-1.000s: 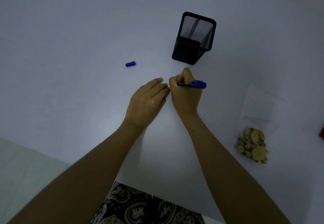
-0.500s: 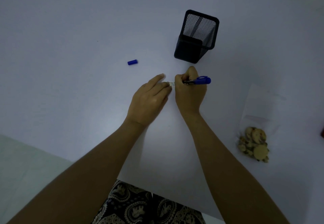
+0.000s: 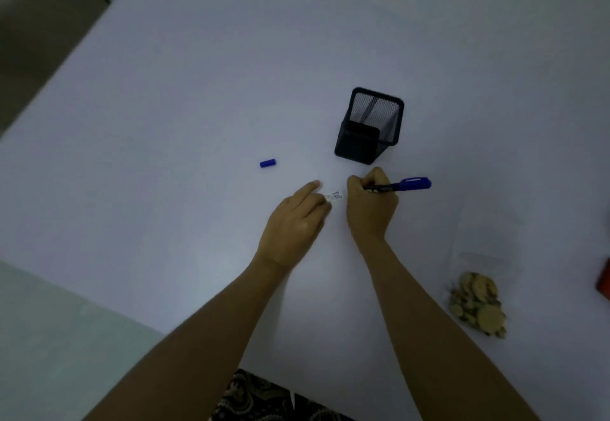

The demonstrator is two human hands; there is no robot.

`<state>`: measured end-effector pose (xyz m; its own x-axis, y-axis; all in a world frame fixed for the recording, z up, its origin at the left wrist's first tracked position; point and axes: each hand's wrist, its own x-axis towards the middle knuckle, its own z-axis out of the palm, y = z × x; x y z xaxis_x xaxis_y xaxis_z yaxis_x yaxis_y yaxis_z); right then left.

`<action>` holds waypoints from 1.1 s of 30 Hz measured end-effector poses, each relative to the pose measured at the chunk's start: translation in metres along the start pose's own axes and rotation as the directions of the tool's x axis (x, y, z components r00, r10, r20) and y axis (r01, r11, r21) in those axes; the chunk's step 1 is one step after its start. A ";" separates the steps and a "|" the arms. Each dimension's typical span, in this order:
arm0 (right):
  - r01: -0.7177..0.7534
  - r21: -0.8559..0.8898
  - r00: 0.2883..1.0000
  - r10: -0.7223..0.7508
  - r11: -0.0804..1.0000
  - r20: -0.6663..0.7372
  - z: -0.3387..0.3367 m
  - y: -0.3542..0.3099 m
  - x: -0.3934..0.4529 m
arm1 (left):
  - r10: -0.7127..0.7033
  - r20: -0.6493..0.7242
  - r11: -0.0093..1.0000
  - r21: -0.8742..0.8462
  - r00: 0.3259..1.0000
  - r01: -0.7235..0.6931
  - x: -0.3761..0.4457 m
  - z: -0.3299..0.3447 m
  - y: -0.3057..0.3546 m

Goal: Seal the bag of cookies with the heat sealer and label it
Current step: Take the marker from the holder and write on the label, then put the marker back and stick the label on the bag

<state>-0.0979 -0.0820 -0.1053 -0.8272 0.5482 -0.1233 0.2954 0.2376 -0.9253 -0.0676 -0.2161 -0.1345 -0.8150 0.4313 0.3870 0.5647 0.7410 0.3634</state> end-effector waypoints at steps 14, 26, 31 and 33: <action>0.087 -0.047 0.966 -0.072 0.995 0.250 0.009 -0.027 -0.014 | -0.414 -0.126 0.910 -0.059 0.902 0.410 0.029 -0.047 -0.023; -0.229 0.093 0.858 0.156 0.969 0.490 0.035 -0.065 -0.004 | -0.579 0.124 0.810 -0.020 0.806 0.585 0.038 -0.059 -0.065; -0.339 0.098 0.805 0.234 0.936 0.545 0.031 -0.063 0.000 | -0.633 0.166 0.732 -0.189 0.756 0.655 0.036 -0.065 -0.055; -0.336 0.008 0.777 0.272 0.942 0.568 0.028 -0.061 -0.005 | -0.633 0.190 0.716 -0.227 0.751 0.661 0.034 -0.070 -0.052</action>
<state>-0.1258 -0.1219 -0.0582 -0.8335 0.0353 -0.5515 0.5525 0.0335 -0.8329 -0.1150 -0.2758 -0.0812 -0.9938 -0.0474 -0.1005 -0.1049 0.6985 0.7079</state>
